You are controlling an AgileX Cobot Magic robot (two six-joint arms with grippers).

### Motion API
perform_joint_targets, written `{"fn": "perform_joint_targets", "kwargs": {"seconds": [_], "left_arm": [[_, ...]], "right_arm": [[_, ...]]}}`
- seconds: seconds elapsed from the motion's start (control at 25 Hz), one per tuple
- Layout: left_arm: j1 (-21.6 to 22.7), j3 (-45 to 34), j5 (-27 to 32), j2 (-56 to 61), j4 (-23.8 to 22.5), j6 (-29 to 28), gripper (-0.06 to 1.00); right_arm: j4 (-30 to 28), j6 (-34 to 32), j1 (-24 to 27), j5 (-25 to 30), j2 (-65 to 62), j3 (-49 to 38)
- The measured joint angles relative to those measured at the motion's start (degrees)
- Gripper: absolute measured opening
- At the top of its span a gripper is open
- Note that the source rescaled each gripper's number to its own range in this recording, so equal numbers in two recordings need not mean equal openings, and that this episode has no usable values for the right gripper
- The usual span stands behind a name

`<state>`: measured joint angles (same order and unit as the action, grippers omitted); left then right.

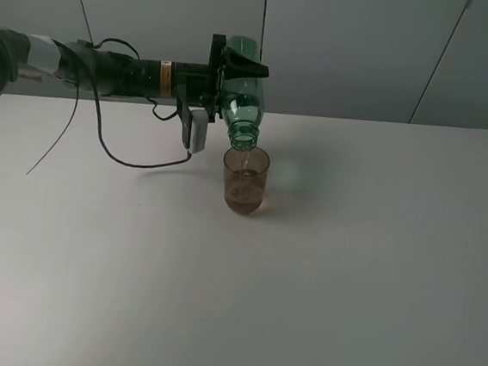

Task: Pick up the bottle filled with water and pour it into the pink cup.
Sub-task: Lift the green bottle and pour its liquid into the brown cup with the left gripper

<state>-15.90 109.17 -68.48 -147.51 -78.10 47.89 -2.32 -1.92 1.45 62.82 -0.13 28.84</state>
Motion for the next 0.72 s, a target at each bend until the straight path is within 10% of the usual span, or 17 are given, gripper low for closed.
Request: {"fn": "perform_joint_targets", "kwargs": {"seconds": [0.72], "left_arm": [[-0.1, 0.0, -0.3, 0.0, 0.3, 5.7, 0.01]], "right_arm": [[0.0, 0.0, 0.0, 0.0, 0.0, 0.0]]}}
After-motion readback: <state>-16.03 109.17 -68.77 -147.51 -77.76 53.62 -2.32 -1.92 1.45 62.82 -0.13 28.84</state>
